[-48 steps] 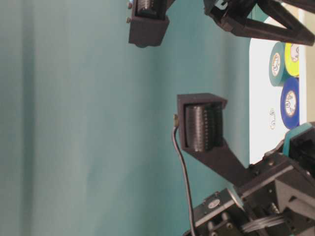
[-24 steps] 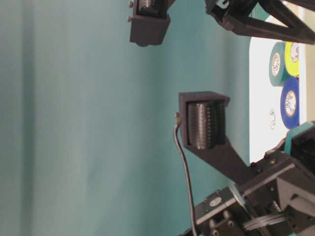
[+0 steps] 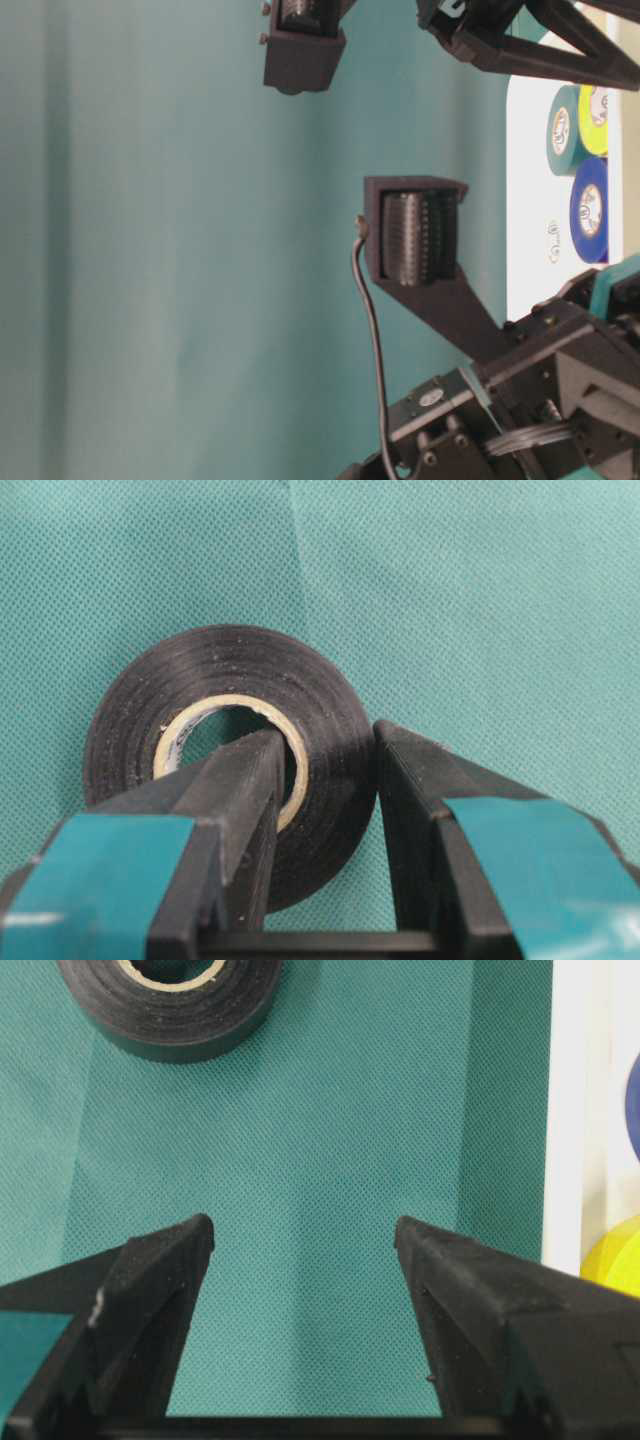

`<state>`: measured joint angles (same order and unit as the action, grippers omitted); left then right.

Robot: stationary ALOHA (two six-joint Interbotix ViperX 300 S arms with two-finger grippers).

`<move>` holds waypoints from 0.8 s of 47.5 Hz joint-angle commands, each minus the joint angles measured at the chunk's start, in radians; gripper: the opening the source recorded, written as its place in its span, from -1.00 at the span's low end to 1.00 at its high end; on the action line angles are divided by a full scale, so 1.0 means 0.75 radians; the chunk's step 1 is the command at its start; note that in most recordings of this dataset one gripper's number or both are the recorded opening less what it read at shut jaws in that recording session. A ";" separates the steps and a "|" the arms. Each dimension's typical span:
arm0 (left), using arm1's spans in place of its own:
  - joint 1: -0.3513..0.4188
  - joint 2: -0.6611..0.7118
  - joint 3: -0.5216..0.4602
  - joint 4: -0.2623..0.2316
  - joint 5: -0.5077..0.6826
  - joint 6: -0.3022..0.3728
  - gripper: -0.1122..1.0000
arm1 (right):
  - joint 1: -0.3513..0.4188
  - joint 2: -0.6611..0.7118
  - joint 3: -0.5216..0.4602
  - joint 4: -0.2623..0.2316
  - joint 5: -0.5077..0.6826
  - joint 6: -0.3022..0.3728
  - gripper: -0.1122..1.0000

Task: Put the tape alternately from left to right into the white case.
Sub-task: 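Lower the left gripper into the black tape roll's hole and grip, then lift the black roll with the left gripper and carry it into the tray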

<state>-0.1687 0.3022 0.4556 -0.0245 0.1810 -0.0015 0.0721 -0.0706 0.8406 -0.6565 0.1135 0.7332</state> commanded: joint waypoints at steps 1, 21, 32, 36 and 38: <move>-0.004 -0.039 -0.006 0.002 -0.004 0.002 -0.86 | 0.002 -0.029 -0.012 0.004 -0.008 0.002 0.67; -0.027 -0.198 0.020 0.002 0.022 0.002 -0.86 | 0.002 -0.029 -0.010 0.004 -0.008 0.002 0.67; -0.043 -0.260 0.035 0.002 0.053 0.002 -0.86 | 0.002 -0.029 -0.010 0.004 -0.008 0.002 0.67; -0.043 -0.270 0.037 0.002 0.074 0.004 -0.86 | 0.002 -0.029 -0.008 0.004 -0.008 0.002 0.67; -0.043 -0.272 0.039 0.002 0.078 0.006 -0.86 | 0.002 -0.029 -0.010 0.006 -0.008 0.002 0.67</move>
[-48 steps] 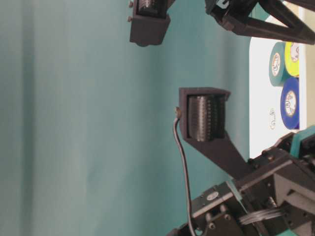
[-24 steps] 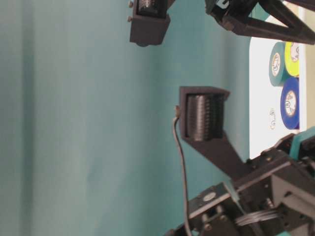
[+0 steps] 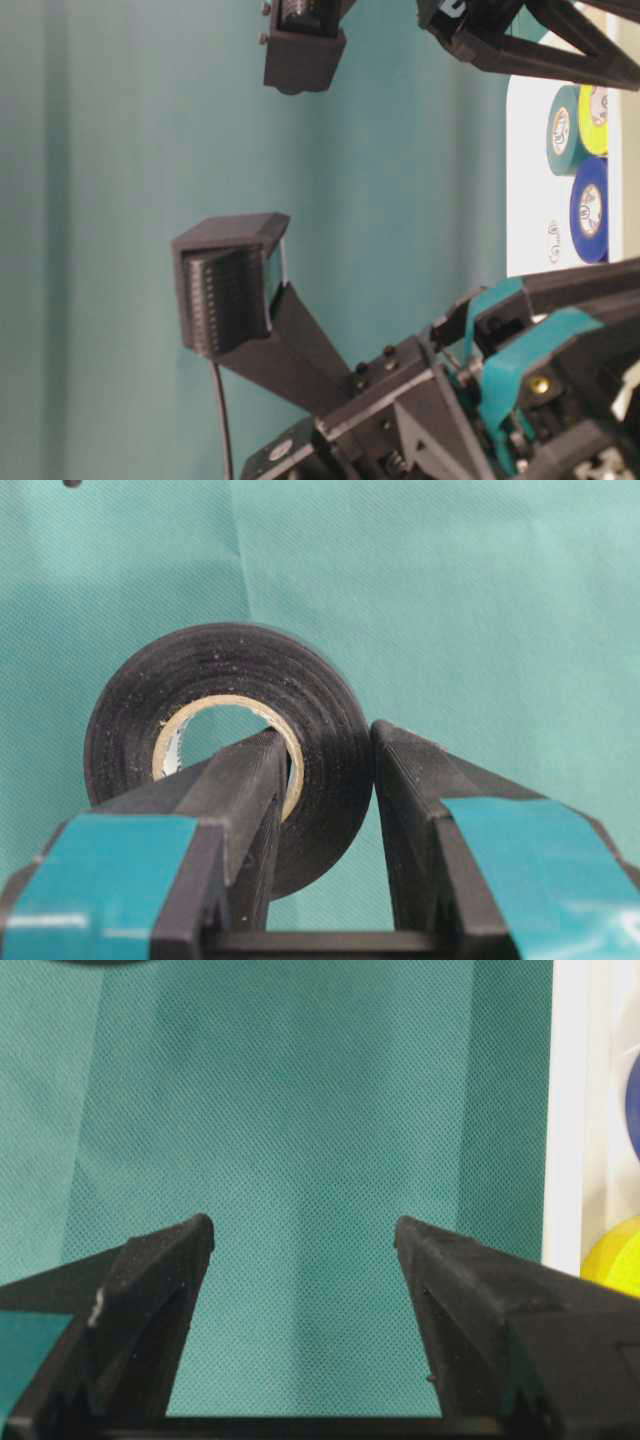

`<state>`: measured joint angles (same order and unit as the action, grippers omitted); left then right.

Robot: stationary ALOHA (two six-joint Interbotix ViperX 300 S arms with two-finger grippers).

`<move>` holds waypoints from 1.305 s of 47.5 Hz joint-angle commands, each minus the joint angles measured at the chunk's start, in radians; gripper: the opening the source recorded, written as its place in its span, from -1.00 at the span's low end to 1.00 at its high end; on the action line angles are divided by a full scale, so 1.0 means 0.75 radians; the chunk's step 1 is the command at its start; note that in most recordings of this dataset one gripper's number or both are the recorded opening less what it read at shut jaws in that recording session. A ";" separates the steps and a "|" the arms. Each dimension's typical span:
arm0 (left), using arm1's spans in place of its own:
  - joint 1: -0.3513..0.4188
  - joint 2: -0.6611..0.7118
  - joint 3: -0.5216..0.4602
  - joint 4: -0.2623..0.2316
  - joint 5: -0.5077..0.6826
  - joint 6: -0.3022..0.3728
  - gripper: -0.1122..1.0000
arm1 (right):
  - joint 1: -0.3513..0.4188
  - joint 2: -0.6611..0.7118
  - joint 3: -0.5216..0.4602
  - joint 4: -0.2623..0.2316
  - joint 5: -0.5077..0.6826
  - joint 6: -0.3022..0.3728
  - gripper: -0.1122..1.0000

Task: Put the tape alternately from left to right into the white case.
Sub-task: 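Lift the black roll with the left gripper and carry it into the tray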

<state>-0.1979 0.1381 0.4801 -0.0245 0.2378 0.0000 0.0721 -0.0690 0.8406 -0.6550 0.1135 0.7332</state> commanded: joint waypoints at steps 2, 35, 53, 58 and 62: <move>-0.004 -0.057 0.010 0.004 0.002 0.004 -0.86 | 0.002 -0.031 -0.010 0.002 -0.008 0.002 0.67; 0.260 -0.266 0.237 0.004 -0.004 0.141 -0.86 | 0.002 -0.031 -0.008 0.014 -0.008 0.002 0.67; 0.462 -0.278 0.272 0.004 -0.008 0.145 -0.86 | 0.002 -0.029 -0.010 0.014 -0.008 0.002 0.67; 0.513 -0.276 0.270 0.004 -0.016 0.157 -0.86 | 0.002 -0.029 -0.008 0.014 -0.008 0.002 0.67; 0.548 -0.272 0.266 0.004 -0.025 0.182 -0.86 | 0.002 -0.031 -0.008 0.014 -0.016 0.002 0.67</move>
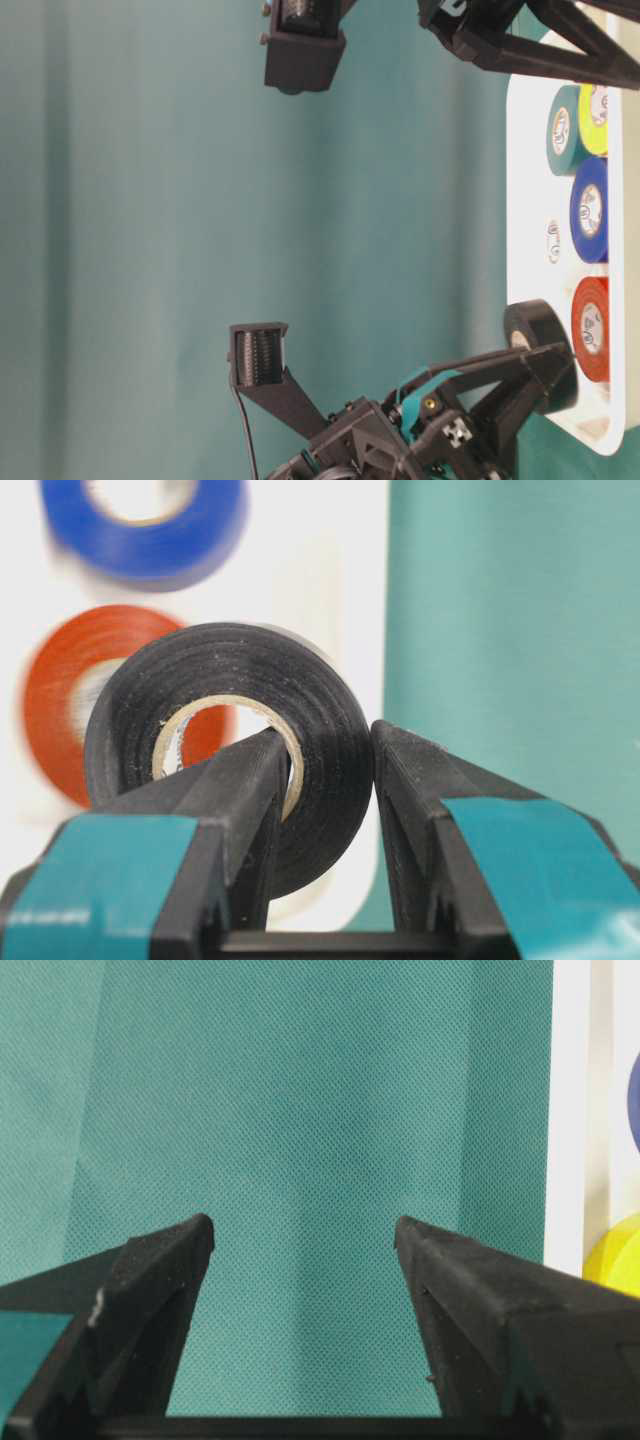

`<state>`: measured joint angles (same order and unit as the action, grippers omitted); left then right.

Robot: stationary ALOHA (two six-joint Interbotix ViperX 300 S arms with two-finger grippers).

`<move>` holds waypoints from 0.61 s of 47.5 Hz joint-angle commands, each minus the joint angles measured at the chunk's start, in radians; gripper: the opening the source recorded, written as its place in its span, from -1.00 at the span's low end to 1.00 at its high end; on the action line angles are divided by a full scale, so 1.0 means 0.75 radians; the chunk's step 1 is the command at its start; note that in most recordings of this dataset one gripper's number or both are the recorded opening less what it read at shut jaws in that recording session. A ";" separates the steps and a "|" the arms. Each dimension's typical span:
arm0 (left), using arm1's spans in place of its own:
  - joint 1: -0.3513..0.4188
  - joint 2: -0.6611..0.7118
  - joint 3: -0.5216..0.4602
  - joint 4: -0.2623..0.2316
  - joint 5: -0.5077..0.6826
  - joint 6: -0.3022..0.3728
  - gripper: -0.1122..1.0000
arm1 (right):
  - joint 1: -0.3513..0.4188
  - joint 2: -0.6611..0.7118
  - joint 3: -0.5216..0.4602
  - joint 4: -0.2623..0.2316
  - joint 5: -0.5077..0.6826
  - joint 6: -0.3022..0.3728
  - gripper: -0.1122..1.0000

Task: Put the tape alternately from left to right into the white case.
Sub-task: 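Lift the black roll with the left gripper and carry it into the tray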

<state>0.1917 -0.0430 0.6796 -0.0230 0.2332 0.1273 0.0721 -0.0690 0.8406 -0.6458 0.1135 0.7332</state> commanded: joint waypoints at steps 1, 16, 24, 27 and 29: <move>0.037 -0.029 -0.002 0.002 -0.020 0.020 -0.86 | 0.002 -0.031 -0.008 0.002 -0.018 0.002 0.67; 0.170 -0.010 -0.008 0.002 -0.072 0.149 -0.86 | 0.002 -0.031 -0.002 0.004 -0.061 0.002 0.67; 0.231 0.004 -0.008 0.002 -0.125 0.182 -0.86 | 0.002 -0.031 -0.002 0.006 -0.061 0.002 0.67; 0.252 0.014 -0.008 0.002 -0.145 0.194 -0.86 | 0.002 -0.031 -0.002 0.006 -0.061 0.002 0.67; 0.264 0.020 -0.010 0.002 -0.153 0.200 -0.86 | 0.002 -0.031 -0.002 0.006 -0.063 0.002 0.67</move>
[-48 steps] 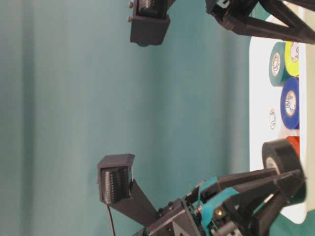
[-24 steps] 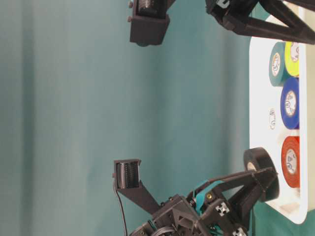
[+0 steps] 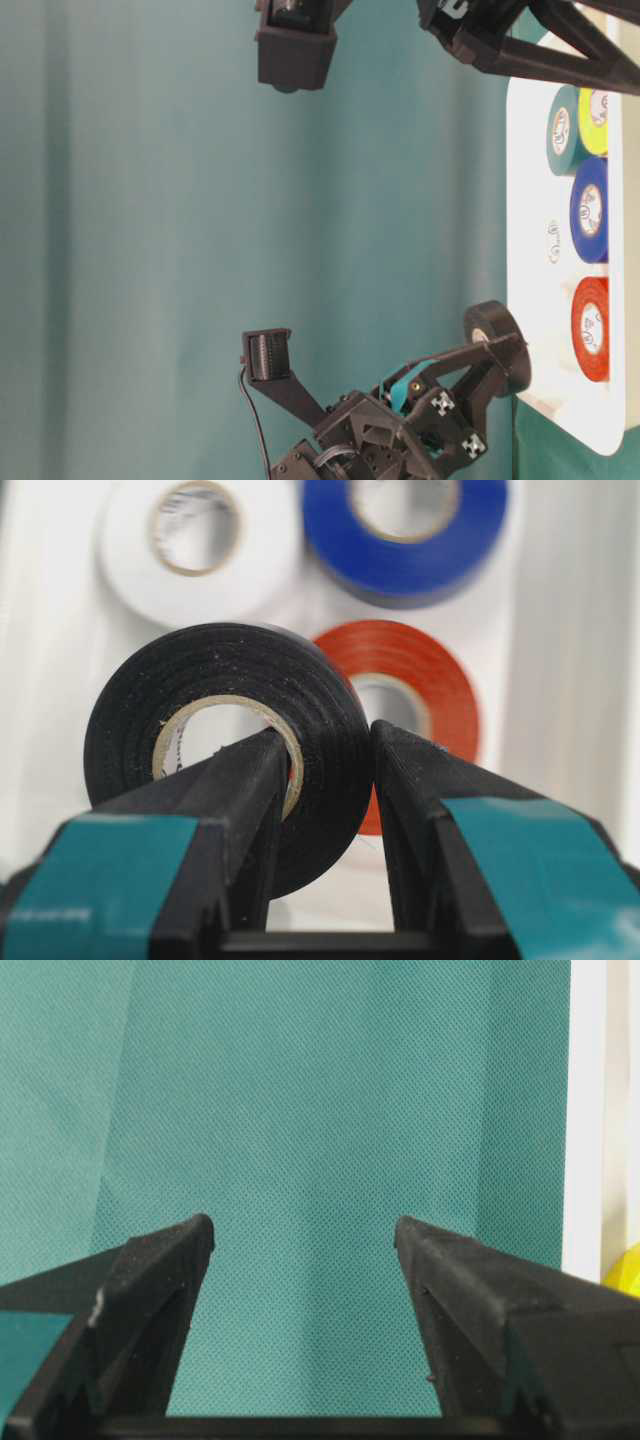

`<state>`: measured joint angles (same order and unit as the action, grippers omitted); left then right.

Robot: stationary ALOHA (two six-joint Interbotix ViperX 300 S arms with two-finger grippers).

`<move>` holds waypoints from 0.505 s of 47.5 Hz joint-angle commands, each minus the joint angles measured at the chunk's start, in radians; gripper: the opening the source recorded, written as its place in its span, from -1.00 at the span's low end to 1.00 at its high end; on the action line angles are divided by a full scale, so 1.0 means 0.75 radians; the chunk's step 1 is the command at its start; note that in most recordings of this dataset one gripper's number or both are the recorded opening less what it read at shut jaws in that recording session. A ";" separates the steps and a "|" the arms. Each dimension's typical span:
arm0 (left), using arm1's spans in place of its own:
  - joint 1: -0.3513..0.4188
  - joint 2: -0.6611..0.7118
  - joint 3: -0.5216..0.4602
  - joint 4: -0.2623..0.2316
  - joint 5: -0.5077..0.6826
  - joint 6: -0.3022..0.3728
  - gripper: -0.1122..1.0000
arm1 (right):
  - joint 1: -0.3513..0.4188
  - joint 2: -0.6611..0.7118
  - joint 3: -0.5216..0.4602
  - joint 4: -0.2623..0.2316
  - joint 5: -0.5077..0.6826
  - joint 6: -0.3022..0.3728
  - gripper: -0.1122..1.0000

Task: Put the tape alternately from left to right into the white case.
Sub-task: 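Lift the black roll with the left gripper and carry it into the tray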

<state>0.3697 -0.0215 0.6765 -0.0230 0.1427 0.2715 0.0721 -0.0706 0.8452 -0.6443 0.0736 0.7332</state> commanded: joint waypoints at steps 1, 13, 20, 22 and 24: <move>0.033 -0.006 -0.006 0.002 -0.039 0.010 -0.86 | 0.002 -0.029 -0.008 0.004 -0.008 0.002 0.67; 0.065 0.074 -0.041 0.002 -0.072 0.033 -0.86 | 0.002 -0.029 -0.004 0.004 -0.010 0.002 0.67; 0.070 0.119 -0.076 0.002 -0.074 0.047 -0.86 | 0.002 -0.029 -0.002 0.004 -0.008 0.002 0.67; 0.072 0.129 -0.084 0.002 -0.072 0.053 -0.86 | 0.002 -0.029 -0.002 0.004 -0.008 0.002 0.67; 0.074 0.135 -0.092 0.002 -0.072 0.063 -0.86 | 0.002 -0.029 -0.002 0.004 -0.008 0.002 0.67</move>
<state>0.4188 0.0874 0.6259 -0.0230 0.0966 0.3129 0.0706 -0.0690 0.8514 -0.6427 0.0721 0.7317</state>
